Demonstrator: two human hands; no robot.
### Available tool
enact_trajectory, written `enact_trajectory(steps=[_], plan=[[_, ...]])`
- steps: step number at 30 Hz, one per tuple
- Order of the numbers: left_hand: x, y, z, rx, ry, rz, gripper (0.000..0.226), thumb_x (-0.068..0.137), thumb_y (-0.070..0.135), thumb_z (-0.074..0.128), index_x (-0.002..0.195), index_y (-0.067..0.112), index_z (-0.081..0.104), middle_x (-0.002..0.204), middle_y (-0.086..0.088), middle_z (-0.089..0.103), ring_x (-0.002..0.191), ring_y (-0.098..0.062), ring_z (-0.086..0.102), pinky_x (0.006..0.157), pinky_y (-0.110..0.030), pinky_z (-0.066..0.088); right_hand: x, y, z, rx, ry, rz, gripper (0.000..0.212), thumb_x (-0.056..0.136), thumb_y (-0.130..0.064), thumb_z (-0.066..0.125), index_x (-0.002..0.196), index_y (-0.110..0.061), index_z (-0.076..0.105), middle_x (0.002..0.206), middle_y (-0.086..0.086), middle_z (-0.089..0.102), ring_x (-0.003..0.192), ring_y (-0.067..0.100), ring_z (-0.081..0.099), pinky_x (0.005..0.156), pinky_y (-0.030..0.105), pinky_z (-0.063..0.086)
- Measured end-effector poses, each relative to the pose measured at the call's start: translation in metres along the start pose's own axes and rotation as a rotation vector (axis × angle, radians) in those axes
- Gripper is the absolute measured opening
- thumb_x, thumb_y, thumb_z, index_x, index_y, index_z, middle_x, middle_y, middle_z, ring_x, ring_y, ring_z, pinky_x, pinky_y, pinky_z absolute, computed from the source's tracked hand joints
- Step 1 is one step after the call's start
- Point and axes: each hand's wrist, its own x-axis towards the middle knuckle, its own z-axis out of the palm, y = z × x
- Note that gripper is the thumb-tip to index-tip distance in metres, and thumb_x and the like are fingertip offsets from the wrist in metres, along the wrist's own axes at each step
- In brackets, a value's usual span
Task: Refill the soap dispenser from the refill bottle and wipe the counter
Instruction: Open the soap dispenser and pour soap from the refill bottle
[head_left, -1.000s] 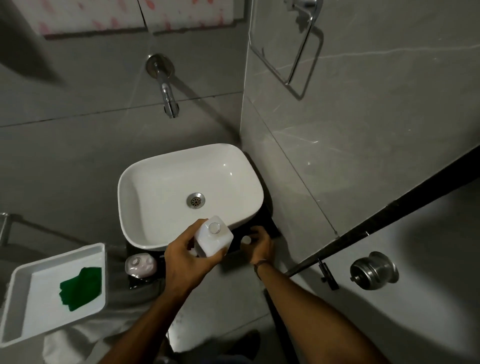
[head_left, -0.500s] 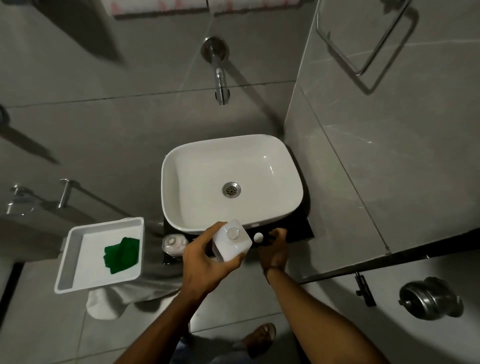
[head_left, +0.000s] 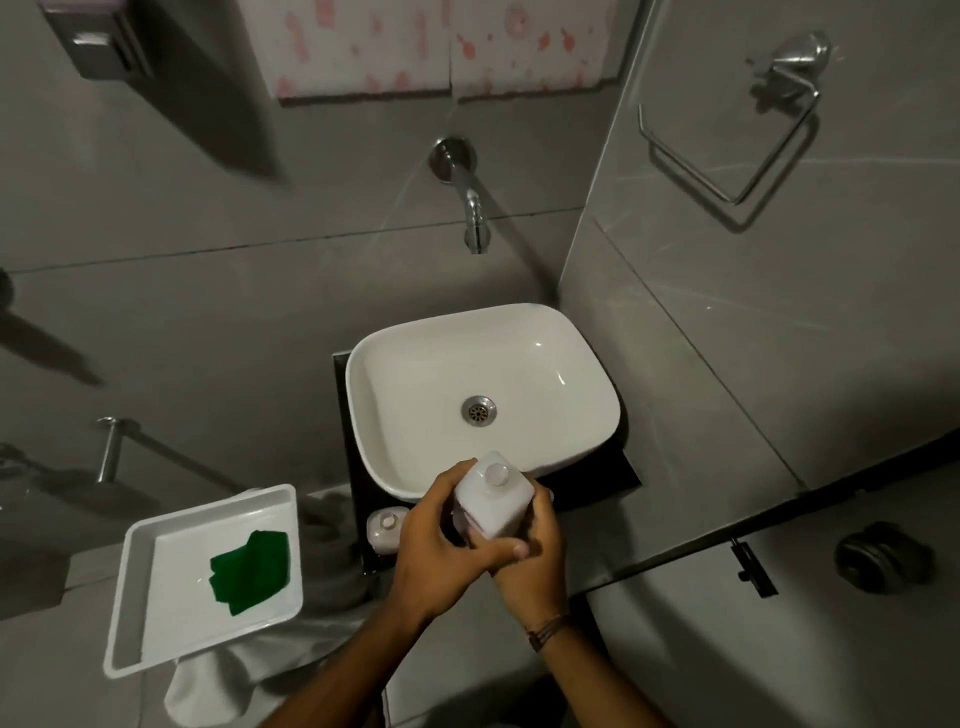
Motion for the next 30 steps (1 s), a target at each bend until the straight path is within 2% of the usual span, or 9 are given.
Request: enact_trajectory(steps=[3, 6, 8, 11, 14, 19, 23, 27, 30], plan=[[-0.01, -0.018, -0.044, 0.071, -0.005, -0.016, 0.084, 0.072, 0.064, 0.087, 0.145, 0.036, 0.055, 0.143, 0.012, 0.064, 0.134, -0.014, 0.061, 0.108, -0.035, 0.052, -0.006, 0.003, 0.018, -0.107, 0.115, -0.049, 0.063, 0.067, -0.01, 0.09, 0.121, -0.031, 0.065, 0.12, -0.005, 0.072, 0.115, 0.026, 0.068, 0.09, 0.044, 0.062], [-0.022, -0.056, -0.099, 0.145, 0.122, -0.106, 0.075, 0.075, 0.066, 0.082, 0.14, 0.037, 0.058, 0.138, 0.019, 0.065, 0.13, -0.007, 0.062, 0.108, -0.039, 0.054, -0.012, 0.01, 0.033, -0.194, 0.184, -0.083, 0.075, 0.055, -0.01, 0.093, 0.12, -0.033, 0.062, 0.119, -0.009, 0.071, 0.112, 0.014, 0.069, 0.093, 0.045, 0.061], [-0.023, -0.081, -0.124, 0.242, 0.111, -0.198, 0.082, 0.068, 0.068, 0.085, 0.14, 0.04, 0.056, 0.137, 0.03, 0.06, 0.129, 0.0, 0.059, 0.108, -0.036, 0.052, -0.016, 0.01, 0.04, -0.177, 0.21, -0.067, 0.076, 0.052, -0.02, 0.094, 0.118, -0.043, 0.062, 0.118, -0.013, 0.071, 0.11, 0.01, 0.07, 0.089, 0.037, 0.062], [-0.01, -0.116, -0.142, 0.356, -0.068, -0.262, 0.097, 0.062, 0.046, 0.097, 0.146, 0.026, 0.054, 0.143, 0.01, 0.059, 0.133, -0.015, 0.057, 0.112, -0.037, 0.048, -0.021, 0.009, 0.053, -0.181, 0.235, -0.055, 0.077, 0.05, -0.026, 0.096, 0.114, -0.054, 0.062, 0.116, -0.019, 0.072, 0.108, 0.003, 0.07, 0.08, 0.018, 0.058], [0.007, -0.136, -0.142, 0.375, -0.192, -0.284, 0.098, 0.058, 0.027, 0.101, 0.145, 0.017, 0.056, 0.142, 0.001, 0.062, 0.133, -0.02, 0.058, 0.11, -0.032, 0.043, -0.024, 0.007, 0.065, -0.205, 0.271, -0.056, 0.077, 0.05, -0.026, 0.097, 0.115, -0.05, 0.064, 0.117, -0.015, 0.074, 0.108, 0.007, 0.071, 0.078, 0.016, 0.058], [0.019, -0.15, -0.142, 0.35, -0.211, -0.226, 0.062, 0.063, 0.025, 0.098, 0.119, 0.028, 0.072, 0.116, 0.01, 0.075, 0.107, -0.013, 0.072, 0.099, -0.038, 0.058, -0.034, -0.01, 0.08, -0.343, 0.304, -0.113, 0.082, 0.058, -0.02, 0.098, 0.117, -0.06, 0.058, 0.118, -0.03, 0.068, 0.111, -0.007, 0.065, 0.08, 0.004, 0.051], [0.011, -0.136, -0.166, 0.26, -0.154, -0.166, 0.062, 0.062, 0.029, 0.099, 0.116, 0.038, 0.072, 0.114, 0.016, 0.075, 0.106, -0.001, 0.071, 0.098, -0.035, 0.059, -0.034, -0.039, 0.093, -0.416, 0.281, -0.181, 0.077, 0.055, -0.041, 0.094, 0.121, -0.053, 0.058, 0.123, -0.025, 0.066, 0.118, -0.002, 0.062, 0.092, 0.016, 0.056], [0.014, -0.088, -0.203, 0.134, -0.018, -0.083, 0.064, 0.061, 0.036, 0.098, 0.12, 0.038, 0.074, 0.115, 0.011, 0.074, 0.109, -0.006, 0.071, 0.092, -0.019, 0.058, -0.02, -0.079, 0.114, -0.501, 0.149, -0.308, 0.081, 0.059, -0.036, 0.095, 0.13, -0.037, 0.057, 0.132, -0.017, 0.063, 0.127, 0.009, 0.059, 0.103, 0.042, 0.056], [0.024, -0.038, -0.235, 0.089, 0.074, 0.005, 0.066, 0.062, 0.03, 0.099, 0.123, 0.036, 0.073, 0.114, 0.006, 0.071, 0.107, -0.012, 0.073, 0.087, -0.017, 0.058, -0.003, -0.117, 0.139, -0.627, 0.052, -0.469, 0.08, 0.061, -0.031, 0.096, 0.132, -0.029, 0.058, 0.132, -0.019, 0.063, 0.126, 0.003, 0.058, 0.108, 0.032, 0.052]])
